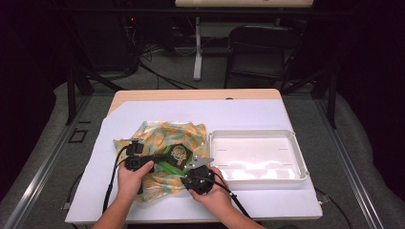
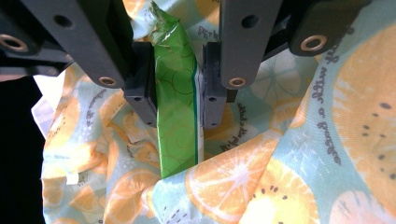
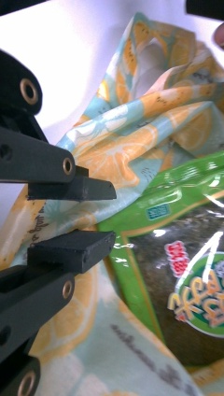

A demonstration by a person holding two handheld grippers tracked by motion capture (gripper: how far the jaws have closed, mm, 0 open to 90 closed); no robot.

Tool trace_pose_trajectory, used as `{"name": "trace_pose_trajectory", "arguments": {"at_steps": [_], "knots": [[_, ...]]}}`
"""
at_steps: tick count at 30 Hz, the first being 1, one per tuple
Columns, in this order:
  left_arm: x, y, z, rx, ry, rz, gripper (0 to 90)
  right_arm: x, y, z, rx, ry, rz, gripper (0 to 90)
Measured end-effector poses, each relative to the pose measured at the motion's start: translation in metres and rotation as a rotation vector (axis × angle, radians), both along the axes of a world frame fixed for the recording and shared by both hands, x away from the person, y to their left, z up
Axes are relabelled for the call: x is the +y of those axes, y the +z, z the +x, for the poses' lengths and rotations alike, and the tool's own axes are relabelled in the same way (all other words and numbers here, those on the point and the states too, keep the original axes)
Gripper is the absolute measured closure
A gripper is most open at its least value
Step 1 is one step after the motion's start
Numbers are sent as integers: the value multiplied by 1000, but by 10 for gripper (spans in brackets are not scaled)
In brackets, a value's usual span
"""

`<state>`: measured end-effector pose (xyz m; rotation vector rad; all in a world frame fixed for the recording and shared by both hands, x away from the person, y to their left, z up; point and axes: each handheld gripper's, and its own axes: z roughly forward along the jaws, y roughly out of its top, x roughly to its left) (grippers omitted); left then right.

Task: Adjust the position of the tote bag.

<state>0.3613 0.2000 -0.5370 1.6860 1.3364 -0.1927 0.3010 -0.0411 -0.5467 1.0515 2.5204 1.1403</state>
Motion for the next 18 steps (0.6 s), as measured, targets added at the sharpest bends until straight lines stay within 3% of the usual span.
{"name": "trace_pose_trajectory", "arguments": {"at_steps": [8,18], "knots": [[-1,1,1,3,7,-15,721,0,-10,1,28,3,-25,786],[4,4,1,-1,21,-31,722,1,-12,1,24,-1,-23,820]]}}
